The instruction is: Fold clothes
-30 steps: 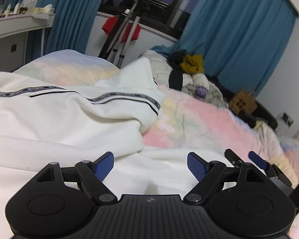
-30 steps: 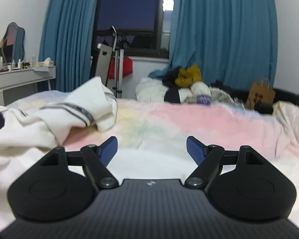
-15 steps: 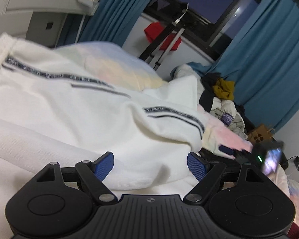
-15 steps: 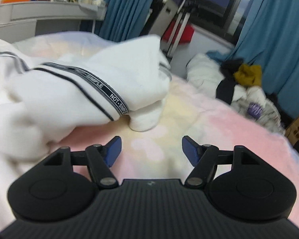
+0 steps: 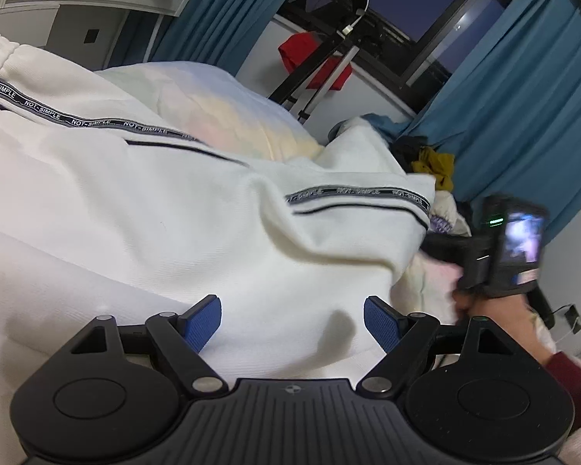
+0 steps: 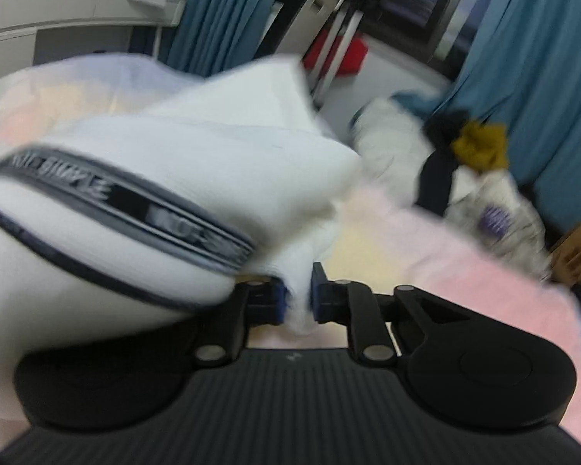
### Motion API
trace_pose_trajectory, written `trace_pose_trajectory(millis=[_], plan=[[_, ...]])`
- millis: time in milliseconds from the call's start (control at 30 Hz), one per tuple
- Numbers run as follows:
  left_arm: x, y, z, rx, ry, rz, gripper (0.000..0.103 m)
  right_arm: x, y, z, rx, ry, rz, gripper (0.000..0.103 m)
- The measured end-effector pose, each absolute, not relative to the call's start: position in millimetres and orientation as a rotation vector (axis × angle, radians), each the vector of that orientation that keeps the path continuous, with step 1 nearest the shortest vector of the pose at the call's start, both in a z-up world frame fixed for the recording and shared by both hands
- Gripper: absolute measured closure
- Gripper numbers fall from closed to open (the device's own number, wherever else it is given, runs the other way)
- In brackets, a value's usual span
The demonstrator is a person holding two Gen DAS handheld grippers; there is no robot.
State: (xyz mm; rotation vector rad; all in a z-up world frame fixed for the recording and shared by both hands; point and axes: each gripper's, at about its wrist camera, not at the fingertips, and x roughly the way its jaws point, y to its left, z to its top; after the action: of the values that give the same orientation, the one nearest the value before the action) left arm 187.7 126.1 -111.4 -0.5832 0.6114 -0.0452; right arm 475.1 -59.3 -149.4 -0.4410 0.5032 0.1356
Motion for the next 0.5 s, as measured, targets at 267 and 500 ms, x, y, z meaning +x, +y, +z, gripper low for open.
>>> trace_pose_trajectory(millis=[267,500], plan=[[183,123,-109,-0.581,0.592,-0.045,0.02,462,-147,-27,-0.516,0.359,-0.062,0.093],[183,122,-108,-0.574,0.594,-0.036,0.02,448,-264,31,-0.598,0.372,-0.382,0.093]])
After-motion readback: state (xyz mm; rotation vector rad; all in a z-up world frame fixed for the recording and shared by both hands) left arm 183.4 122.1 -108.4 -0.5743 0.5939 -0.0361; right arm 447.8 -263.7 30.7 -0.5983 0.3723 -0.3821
